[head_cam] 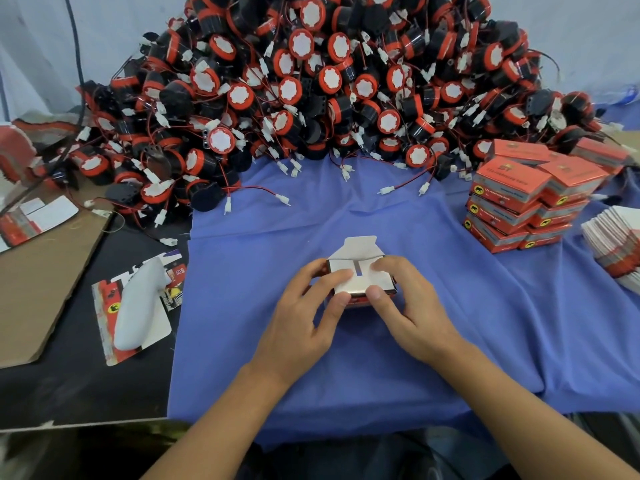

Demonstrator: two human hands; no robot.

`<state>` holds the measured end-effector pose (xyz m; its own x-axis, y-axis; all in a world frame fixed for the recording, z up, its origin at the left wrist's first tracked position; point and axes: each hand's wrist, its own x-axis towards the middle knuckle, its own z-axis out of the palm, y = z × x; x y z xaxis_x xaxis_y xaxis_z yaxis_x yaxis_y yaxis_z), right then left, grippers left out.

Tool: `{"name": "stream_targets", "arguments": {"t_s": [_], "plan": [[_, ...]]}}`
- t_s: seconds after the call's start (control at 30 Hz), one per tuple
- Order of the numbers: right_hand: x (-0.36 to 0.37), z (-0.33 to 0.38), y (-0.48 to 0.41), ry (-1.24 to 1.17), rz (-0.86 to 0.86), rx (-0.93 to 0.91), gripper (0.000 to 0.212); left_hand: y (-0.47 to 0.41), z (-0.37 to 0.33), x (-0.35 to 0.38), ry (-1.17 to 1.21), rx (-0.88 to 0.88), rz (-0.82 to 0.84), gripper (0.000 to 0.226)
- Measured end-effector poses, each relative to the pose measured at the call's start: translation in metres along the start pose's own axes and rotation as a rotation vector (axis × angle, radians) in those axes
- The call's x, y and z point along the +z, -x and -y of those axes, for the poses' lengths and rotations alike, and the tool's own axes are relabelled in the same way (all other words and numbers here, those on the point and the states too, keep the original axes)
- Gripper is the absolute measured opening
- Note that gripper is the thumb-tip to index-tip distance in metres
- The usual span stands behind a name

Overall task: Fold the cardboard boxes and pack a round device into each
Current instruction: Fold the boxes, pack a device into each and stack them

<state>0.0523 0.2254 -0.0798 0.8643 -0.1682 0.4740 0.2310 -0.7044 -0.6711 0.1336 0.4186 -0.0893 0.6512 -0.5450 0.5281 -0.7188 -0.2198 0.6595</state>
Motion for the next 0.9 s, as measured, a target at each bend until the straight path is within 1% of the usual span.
{"name": "stream_targets", "arguments": {"t_s": [0.07,0.13,0.27,0.3,0.4,0.43,0.5,0.57,0.63,0.67,0.77,0.9], "plan": [[0.0006,-0.0018,-0.0001,-0.003,-0.009,-0.015,0.034,-0.0006,0.0011,0.0004,0.013,0.01,0.01,0.032],[0.0023,-0.0034,0.0004,0.016,-0.024,-0.03,0.041,-0.0007,0.0019,0.0008,0.013,0.021,0.016,0.033],[0.0055,-0.0074,0.003,0.145,-0.157,-0.16,0.045,-0.0003,0.0013,0.001,0.029,0.027,0.018,0.032],[0.0059,-0.0075,0.0037,0.132,-0.175,-0.166,0.047,-0.0002,0.0013,0.0009,0.034,0.031,0.016,0.031],[0.0064,-0.0062,0.0043,0.069,-0.176,-0.162,0.064,-0.0003,0.0016,0.0005,0.031,0.039,0.013,0.03],[0.0064,-0.0068,0.0039,0.086,-0.168,-0.182,0.064,-0.0001,0.0016,0.0005,0.032,0.035,0.012,0.029],[0.0061,-0.0088,0.0033,0.105,-0.157,-0.208,0.055,0.0006,0.0011,0.0003,0.069,0.009,-0.001,0.028],[0.0058,-0.0095,0.0033,0.087,-0.163,-0.213,0.042,0.0014,0.0,0.0,0.099,-0.012,-0.019,0.036],[0.006,-0.0093,0.0035,0.106,-0.158,-0.245,0.031,0.0015,0.0,0.0,0.065,0.009,-0.018,0.044],[0.0059,-0.0087,0.0033,0.117,-0.154,-0.263,0.029,0.001,0.0003,0.0001,0.038,0.028,-0.009,0.043],[0.0042,-0.0063,0.0029,0.11,-0.144,-0.259,0.027,-0.0008,0.0012,0.0004,-0.02,0.065,-0.006,0.034],[0.0037,-0.0036,0.0035,0.148,-0.119,-0.223,0.032,-0.0002,0.0007,0.0007,-0.023,0.091,-0.007,0.033]]}}
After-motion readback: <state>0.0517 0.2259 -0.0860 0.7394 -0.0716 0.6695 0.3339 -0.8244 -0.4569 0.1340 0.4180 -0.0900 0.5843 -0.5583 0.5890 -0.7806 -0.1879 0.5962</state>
